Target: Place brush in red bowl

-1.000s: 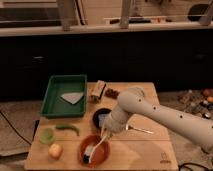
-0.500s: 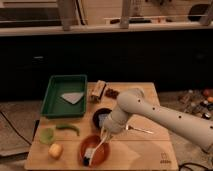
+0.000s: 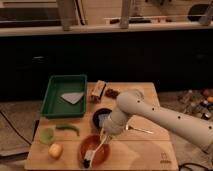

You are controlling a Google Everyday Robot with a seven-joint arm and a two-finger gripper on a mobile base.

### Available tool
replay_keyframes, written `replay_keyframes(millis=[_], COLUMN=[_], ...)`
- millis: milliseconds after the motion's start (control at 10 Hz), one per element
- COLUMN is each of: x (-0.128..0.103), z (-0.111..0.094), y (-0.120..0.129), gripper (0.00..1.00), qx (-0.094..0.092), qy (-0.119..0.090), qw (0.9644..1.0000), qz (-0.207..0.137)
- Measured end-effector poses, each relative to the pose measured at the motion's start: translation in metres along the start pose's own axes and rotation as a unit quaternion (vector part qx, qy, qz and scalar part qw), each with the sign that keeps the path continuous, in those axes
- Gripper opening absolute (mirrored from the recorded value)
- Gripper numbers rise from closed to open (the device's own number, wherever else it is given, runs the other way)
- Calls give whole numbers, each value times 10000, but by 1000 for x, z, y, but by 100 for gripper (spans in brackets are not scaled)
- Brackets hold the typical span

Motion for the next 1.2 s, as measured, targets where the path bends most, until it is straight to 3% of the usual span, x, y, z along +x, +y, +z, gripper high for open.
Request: replay_keyframes(millis=[700,1200], x=[-7,-7], z=[22,34], y=[-15,-24], gripper=[0,0], qx=[-221,-182], qy=[-337,-394], qw=[9991,9984], qz=[163,351])
